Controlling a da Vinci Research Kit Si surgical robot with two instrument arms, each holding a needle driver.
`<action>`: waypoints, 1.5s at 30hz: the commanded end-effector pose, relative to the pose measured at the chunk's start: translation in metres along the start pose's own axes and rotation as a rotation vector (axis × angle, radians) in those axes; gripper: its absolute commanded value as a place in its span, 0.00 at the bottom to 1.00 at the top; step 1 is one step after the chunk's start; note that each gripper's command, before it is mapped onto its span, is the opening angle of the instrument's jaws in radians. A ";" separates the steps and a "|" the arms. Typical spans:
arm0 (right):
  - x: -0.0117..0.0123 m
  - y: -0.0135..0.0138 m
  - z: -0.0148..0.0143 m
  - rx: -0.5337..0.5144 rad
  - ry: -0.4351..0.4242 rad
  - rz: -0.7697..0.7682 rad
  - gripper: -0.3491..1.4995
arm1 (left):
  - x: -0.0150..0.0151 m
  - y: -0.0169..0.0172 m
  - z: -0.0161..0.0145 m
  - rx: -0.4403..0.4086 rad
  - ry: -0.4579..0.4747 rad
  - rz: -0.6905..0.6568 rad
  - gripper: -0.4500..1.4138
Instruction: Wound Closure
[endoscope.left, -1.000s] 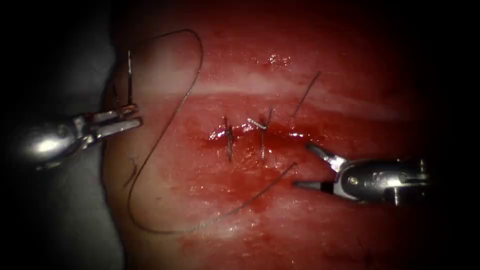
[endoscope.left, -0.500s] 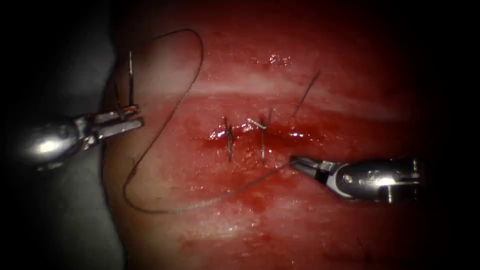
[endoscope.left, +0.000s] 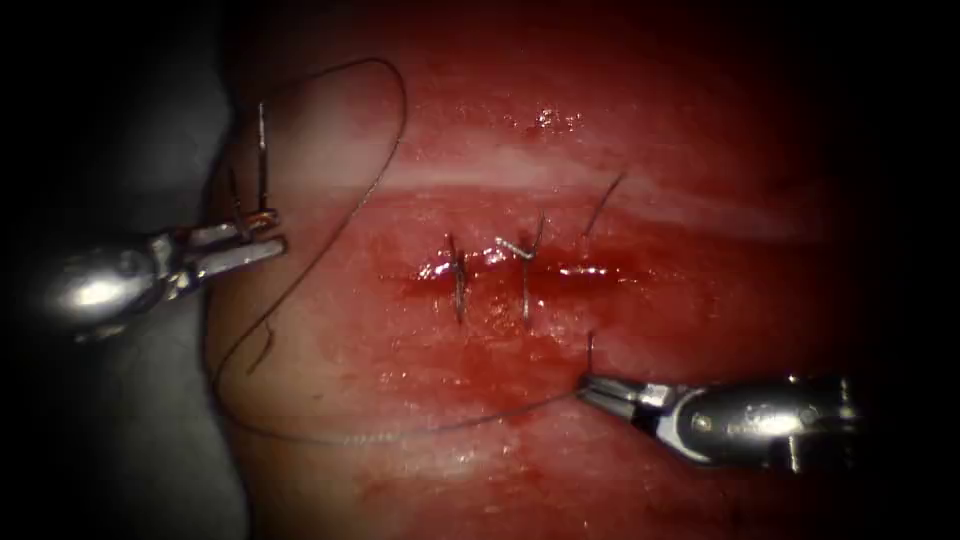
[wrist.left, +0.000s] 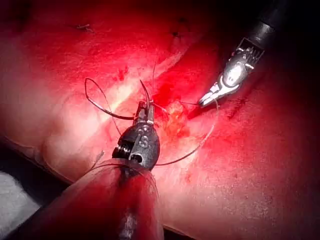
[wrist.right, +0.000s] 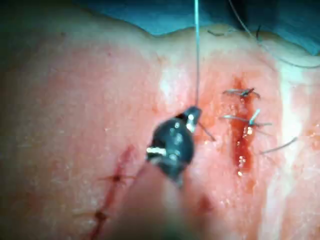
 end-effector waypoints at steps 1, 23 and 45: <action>0.0001 -0.0014 0.0002 0.007 -0.005 0.007 0.00 | -0.0006 0.0009 0.0006 -0.004 -0.001 -0.003 0.00; -0.0029 0.0097 -0.0017 0.065 0.067 0.425 0.69 | -0.0008 0.0009 0.0006 -0.002 -0.002 -0.002 0.00; -0.0079 0.0148 0.0054 -0.018 0.129 0.678 0.44 | -0.0009 0.0009 0.0007 -0.001 -0.002 -0.001 0.00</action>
